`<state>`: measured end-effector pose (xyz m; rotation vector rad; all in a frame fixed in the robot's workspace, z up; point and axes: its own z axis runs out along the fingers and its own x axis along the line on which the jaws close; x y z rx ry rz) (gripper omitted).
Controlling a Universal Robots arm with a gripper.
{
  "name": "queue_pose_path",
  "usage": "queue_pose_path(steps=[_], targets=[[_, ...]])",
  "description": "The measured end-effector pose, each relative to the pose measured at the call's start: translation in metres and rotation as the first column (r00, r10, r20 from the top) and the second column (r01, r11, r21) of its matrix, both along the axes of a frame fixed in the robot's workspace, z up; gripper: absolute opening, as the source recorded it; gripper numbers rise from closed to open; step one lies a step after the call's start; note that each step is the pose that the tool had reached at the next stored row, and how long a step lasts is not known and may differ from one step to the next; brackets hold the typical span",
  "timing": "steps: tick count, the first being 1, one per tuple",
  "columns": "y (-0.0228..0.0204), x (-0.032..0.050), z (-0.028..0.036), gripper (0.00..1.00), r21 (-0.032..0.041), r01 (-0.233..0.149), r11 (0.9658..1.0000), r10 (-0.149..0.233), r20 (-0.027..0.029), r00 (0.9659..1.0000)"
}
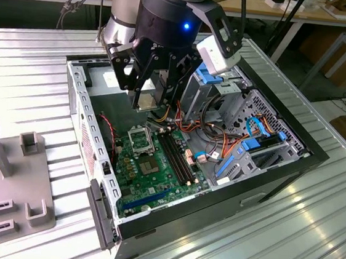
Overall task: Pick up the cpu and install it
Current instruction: 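Place the cpu into insertion slot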
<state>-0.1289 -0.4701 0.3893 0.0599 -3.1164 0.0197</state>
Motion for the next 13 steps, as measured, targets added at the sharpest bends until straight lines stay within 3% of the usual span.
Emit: queue_pose_path(steps=[13], targets=[[-0.0017, 0.0000, -0.0060, 0.47, -0.0002, 0.000, 1.0000, 0.000, -0.0001, 1.0000]])
